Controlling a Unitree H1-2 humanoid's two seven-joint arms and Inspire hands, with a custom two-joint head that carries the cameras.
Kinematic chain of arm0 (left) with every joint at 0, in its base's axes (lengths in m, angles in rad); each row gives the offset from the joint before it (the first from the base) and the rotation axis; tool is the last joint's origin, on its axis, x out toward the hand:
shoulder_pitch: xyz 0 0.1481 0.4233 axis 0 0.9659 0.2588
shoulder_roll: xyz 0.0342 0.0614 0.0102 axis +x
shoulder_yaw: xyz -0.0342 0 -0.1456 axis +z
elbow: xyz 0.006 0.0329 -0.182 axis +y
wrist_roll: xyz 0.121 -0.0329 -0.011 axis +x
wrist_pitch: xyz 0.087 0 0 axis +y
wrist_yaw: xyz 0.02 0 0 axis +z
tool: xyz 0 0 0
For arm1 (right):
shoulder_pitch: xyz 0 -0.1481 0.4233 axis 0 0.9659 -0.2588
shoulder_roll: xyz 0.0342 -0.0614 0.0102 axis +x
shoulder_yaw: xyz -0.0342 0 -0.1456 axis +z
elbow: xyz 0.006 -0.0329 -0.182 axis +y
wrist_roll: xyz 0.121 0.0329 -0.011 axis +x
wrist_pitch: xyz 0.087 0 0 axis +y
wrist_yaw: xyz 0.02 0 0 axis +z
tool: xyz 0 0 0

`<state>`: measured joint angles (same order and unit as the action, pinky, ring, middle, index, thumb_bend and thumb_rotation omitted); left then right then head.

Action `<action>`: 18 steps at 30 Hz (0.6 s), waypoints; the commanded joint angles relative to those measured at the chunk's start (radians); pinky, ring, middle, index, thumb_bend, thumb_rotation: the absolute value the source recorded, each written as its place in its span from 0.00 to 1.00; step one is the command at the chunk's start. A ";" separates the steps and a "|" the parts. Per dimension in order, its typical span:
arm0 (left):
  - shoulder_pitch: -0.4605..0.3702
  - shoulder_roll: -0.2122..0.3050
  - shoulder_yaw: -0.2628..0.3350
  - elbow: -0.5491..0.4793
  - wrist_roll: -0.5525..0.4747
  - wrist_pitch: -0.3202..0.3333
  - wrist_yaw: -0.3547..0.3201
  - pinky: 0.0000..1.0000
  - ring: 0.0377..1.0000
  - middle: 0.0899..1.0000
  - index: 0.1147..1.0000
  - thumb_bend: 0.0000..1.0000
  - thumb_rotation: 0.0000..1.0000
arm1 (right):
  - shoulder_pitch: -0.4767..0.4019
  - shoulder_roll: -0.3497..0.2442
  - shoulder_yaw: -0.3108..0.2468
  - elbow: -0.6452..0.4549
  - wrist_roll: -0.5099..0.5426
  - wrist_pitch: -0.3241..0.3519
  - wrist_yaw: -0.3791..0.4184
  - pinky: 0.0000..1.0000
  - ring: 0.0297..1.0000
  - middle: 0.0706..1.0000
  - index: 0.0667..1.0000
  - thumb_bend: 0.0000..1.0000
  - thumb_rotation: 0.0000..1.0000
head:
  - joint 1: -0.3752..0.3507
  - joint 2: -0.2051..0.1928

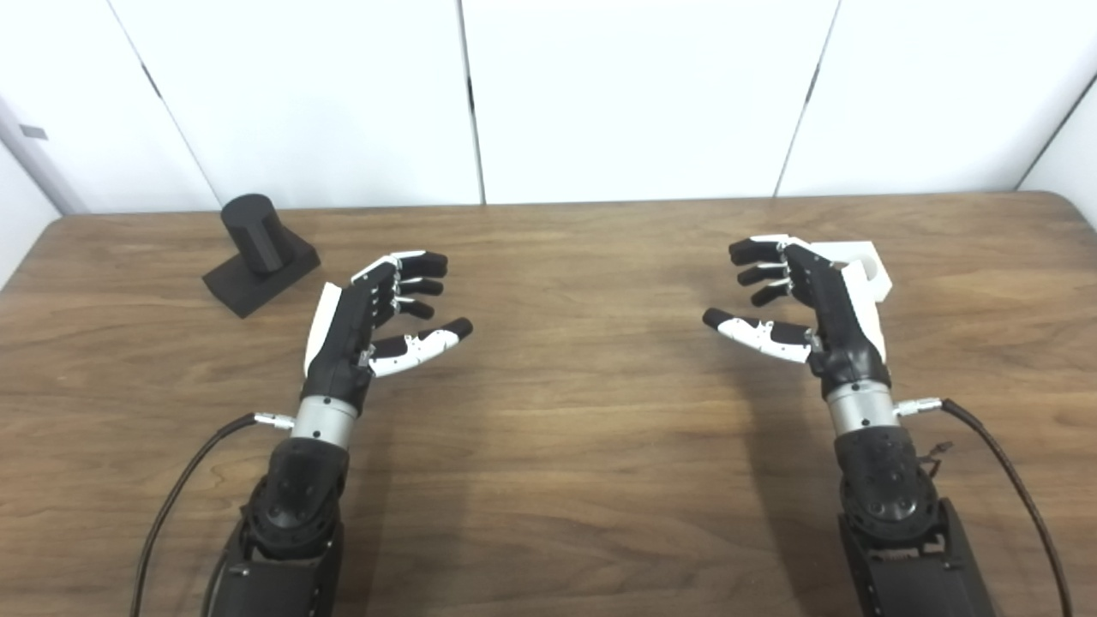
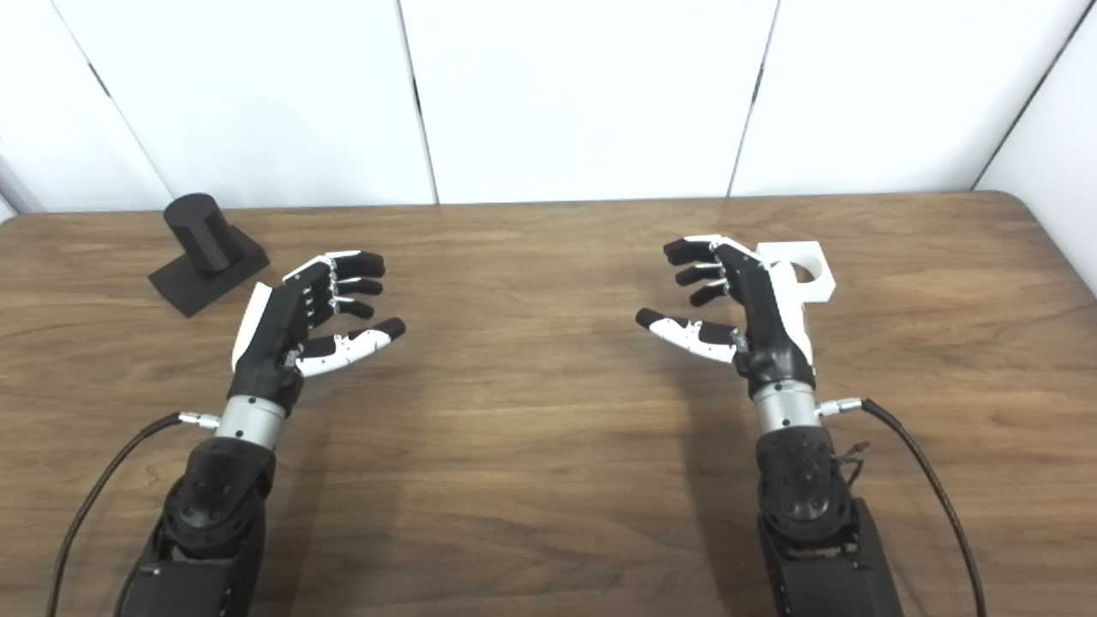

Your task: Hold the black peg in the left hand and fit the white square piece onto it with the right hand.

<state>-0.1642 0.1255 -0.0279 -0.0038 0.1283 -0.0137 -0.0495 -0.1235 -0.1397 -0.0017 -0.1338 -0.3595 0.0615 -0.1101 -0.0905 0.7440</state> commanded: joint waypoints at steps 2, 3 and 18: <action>-0.035 0.005 0.001 -0.008 0.001 -0.043 0.005 0.60 0.69 0.70 0.63 0.75 0.01 | -0.025 -0.002 -0.001 -0.022 0.007 -0.043 -0.007 0.50 0.60 0.64 0.62 0.56 0.00 | 0.002 -0.004; -0.035 0.005 0.000 -0.007 0.001 -0.043 0.006 0.60 0.69 0.70 0.63 0.75 0.01 | -0.026 -0.003 -0.001 -0.020 0.008 -0.045 -0.007 0.50 0.60 0.64 0.61 0.56 0.00 | 0.004 -0.004; -0.006 -0.010 -0.006 0.010 -0.008 -0.081 0.008 0.59 0.68 0.69 0.63 0.73 0.00 | -0.002 -0.003 -0.003 0.014 -0.007 -0.096 -0.035 0.49 0.60 0.63 0.60 0.57 0.00 | 0.056 -0.118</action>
<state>-0.1471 0.1189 -0.0341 0.0090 0.1280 -0.0437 -0.0493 -0.1100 -0.1397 -0.0026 -0.1009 -0.3617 0.0162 -0.1261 -0.0338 0.6245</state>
